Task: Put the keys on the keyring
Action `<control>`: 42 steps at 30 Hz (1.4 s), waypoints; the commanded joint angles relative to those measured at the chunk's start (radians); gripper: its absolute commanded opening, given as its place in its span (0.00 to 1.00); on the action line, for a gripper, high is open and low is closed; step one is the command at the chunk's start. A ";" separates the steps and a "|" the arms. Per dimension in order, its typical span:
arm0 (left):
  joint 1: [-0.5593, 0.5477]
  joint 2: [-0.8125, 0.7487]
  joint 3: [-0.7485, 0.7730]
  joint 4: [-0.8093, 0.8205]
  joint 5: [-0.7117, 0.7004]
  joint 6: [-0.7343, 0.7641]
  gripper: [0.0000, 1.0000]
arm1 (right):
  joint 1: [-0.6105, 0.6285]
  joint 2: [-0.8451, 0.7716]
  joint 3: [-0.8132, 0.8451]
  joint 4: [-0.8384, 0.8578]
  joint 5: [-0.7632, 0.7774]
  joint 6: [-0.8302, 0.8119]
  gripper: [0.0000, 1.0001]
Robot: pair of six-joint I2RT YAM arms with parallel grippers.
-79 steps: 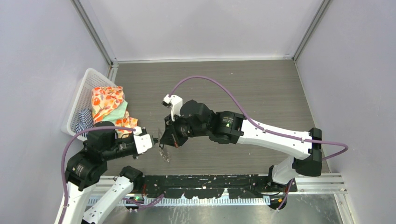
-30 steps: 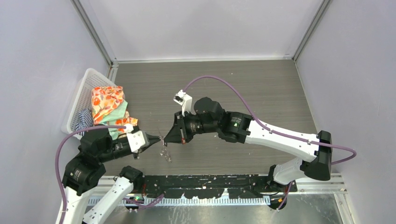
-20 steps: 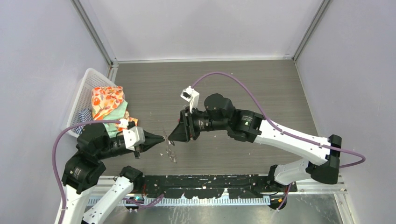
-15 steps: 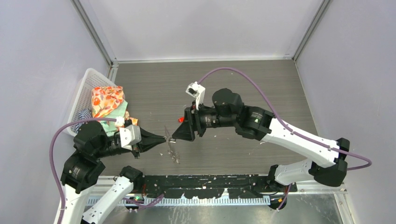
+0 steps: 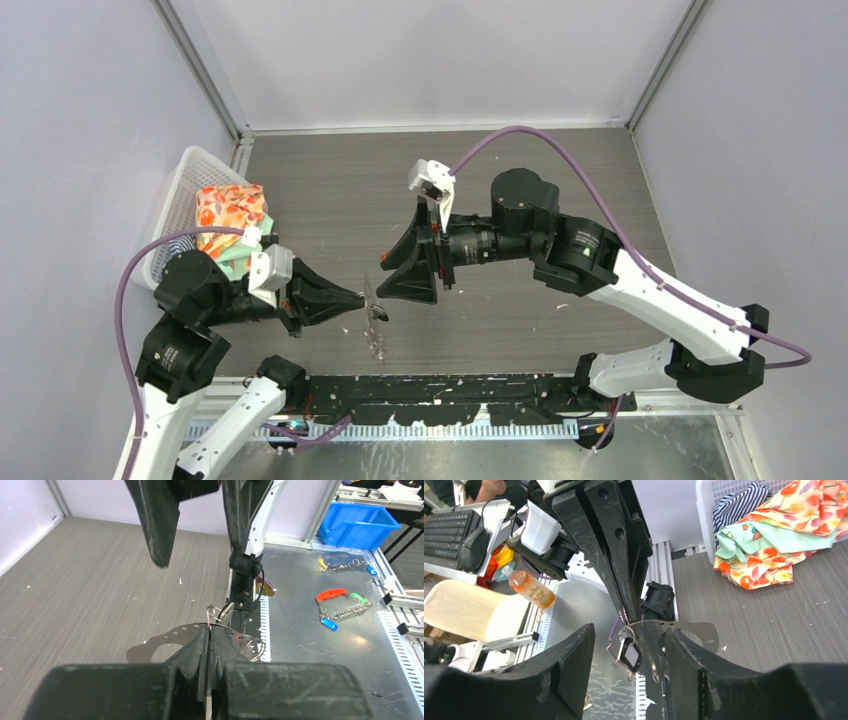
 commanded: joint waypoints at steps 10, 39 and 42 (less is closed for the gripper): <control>-0.002 0.026 0.013 0.201 0.035 -0.206 0.00 | 0.000 0.039 0.013 0.120 -0.131 0.003 0.44; -0.002 0.047 0.036 0.246 0.019 -0.279 0.00 | 0.000 0.057 -0.016 0.148 -0.145 0.048 0.26; -0.002 0.047 0.038 0.246 0.016 -0.279 0.00 | 0.001 0.058 -0.019 0.140 -0.138 0.047 0.28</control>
